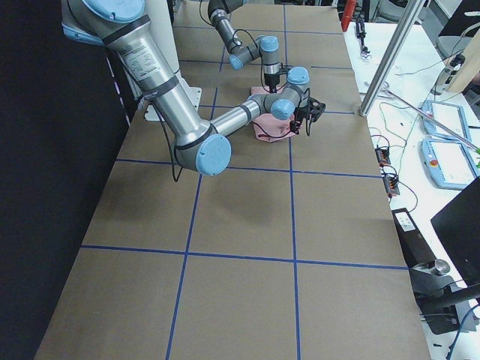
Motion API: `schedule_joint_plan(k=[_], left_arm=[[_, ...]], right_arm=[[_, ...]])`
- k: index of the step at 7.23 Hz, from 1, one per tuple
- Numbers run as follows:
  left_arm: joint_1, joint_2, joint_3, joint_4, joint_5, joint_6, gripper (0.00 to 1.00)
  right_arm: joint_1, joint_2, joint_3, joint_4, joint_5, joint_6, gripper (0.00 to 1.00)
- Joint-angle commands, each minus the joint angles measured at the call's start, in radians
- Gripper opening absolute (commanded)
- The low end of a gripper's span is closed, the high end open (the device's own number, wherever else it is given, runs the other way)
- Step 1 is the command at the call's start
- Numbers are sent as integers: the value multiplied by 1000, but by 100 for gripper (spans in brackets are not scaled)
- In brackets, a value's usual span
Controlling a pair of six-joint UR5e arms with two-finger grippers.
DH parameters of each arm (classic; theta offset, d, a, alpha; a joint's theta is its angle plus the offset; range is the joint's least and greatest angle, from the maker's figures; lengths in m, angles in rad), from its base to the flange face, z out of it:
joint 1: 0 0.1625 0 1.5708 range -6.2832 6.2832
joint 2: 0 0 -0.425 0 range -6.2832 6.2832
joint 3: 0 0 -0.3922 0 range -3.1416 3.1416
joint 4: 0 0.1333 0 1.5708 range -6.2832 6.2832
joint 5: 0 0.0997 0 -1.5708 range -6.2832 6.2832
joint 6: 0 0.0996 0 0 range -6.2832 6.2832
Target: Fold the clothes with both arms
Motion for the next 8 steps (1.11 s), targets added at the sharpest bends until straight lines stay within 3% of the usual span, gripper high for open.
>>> schedule_joint_plan(k=[1,2,4,5,7,8], left_arm=[[-45,-104,239,-162,77,34,0],[-107,-143,330,-220,77,86,0],[-189,-146,334,-224,68,131,0],[-224,-139,312,-221,15,146,0],[-218,-14,125,-201,-21,139,0],[-195,22,32,-111,-78,133,0]], right_arm=[[-3,-18,6,3,0,0,100],[-5,-19,22,3,0,0,100],[-5,-27,51,-6,3,2,100],[-2,-37,54,-5,18,0,100],[-6,-33,55,-3,15,0,100],[-6,-35,66,-5,15,0,100]])
